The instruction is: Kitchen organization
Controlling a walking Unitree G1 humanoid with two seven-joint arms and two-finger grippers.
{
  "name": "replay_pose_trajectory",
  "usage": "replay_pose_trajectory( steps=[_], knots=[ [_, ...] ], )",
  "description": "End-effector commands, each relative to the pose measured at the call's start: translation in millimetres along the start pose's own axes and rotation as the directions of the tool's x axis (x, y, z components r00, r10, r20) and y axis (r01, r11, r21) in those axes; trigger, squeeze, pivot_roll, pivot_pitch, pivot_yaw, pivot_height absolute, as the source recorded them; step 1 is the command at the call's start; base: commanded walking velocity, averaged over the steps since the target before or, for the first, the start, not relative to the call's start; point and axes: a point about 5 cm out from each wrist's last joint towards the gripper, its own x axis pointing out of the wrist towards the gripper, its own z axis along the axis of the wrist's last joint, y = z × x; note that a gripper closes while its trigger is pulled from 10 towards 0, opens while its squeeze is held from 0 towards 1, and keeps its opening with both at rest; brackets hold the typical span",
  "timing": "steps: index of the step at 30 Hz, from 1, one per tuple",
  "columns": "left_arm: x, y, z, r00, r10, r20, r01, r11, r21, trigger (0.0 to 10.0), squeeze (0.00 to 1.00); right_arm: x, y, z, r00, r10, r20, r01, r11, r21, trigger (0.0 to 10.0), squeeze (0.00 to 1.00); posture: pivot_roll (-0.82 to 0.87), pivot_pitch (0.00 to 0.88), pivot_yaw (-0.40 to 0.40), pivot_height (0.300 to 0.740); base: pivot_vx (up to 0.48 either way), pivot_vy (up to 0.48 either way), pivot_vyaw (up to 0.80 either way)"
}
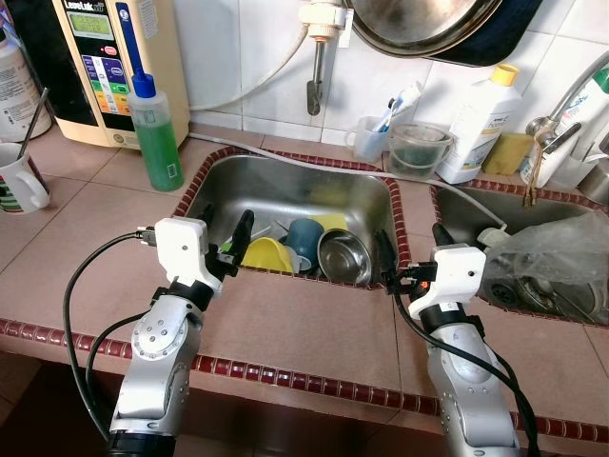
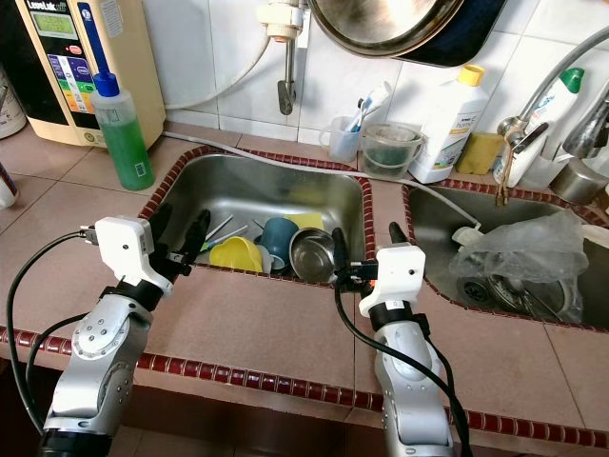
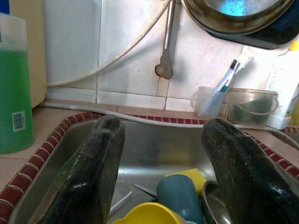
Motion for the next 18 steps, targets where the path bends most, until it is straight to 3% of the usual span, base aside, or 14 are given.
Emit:
replay_pose_trajectory(
  steps=[1,10,18],
  knots=[
    [0.2,-3.5,-0.1,1.000,-0.019,-0.007,0.019,1.000,-0.007,10.0,0.00,1.4,0.4,1.1,1.000,0.002,-0.001,-0.002,1.000,0.000,10.0,0.00,0.08,0.000,-0.060,0.740,0.000,0.000,0.00],
    [-9.4,-3.7,-18.4,0.998,-0.032,-0.059,0.032,0.999,-0.014,10.0,0.00,-15.3,0.1,-18.2,0.998,0.002,-0.057,-0.002,1.000,0.009,10.0,0.00,0.07,0.000,-0.054,0.740,0.000,0.000,0.00],
    [-12.9,-3.5,-27.2,0.996,-0.032,-0.078,0.032,0.999,-0.012,10.0,0.00,-18.0,0.6,-25.5,0.997,-0.003,-0.073,0.004,1.000,0.013,10.0,0.00,0.07,0.000,-0.051,0.740,-0.030,0.000,0.00]
  ],
)
